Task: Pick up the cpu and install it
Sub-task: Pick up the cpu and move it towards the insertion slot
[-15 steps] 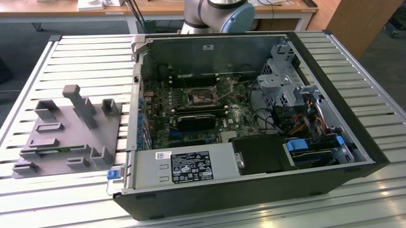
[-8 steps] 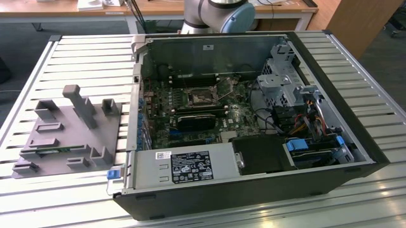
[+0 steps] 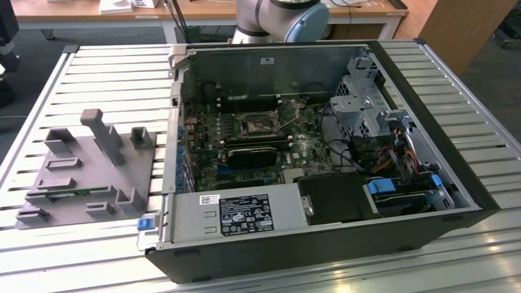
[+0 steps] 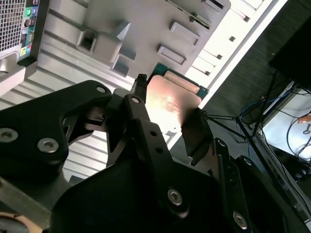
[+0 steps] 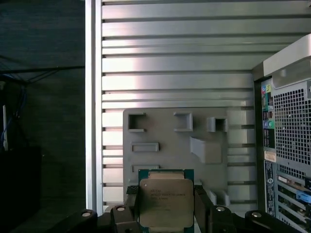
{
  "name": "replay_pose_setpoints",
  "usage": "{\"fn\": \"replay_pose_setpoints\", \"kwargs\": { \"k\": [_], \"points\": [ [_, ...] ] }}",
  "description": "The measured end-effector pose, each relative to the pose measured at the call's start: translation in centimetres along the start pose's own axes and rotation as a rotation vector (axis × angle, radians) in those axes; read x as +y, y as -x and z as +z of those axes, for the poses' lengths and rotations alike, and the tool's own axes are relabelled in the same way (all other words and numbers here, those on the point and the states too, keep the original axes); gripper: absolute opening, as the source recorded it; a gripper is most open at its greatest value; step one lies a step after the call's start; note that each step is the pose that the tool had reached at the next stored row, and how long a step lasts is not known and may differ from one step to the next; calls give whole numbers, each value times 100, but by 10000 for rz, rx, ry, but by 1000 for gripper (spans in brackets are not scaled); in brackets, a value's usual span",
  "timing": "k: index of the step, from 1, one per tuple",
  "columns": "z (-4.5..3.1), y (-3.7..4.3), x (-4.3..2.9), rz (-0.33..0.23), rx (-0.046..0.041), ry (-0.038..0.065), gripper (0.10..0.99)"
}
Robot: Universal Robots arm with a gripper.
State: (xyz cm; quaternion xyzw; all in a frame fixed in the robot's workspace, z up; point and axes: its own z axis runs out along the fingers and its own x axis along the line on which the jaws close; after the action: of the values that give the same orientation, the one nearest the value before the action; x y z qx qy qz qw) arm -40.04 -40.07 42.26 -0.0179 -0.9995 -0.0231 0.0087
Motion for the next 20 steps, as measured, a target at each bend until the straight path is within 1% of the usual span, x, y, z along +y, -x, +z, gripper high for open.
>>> {"fn": "replay_pose_setpoints", "kwargs": {
  "k": [12, 16, 20],
  "points": [
    [-6, 390, 15, 1, 4, 0, 541],
    [-8, 495, 19, 0, 5, 1, 541],
    [-9, 577, 23, 0, 5, 0, 541]
  ]
}}
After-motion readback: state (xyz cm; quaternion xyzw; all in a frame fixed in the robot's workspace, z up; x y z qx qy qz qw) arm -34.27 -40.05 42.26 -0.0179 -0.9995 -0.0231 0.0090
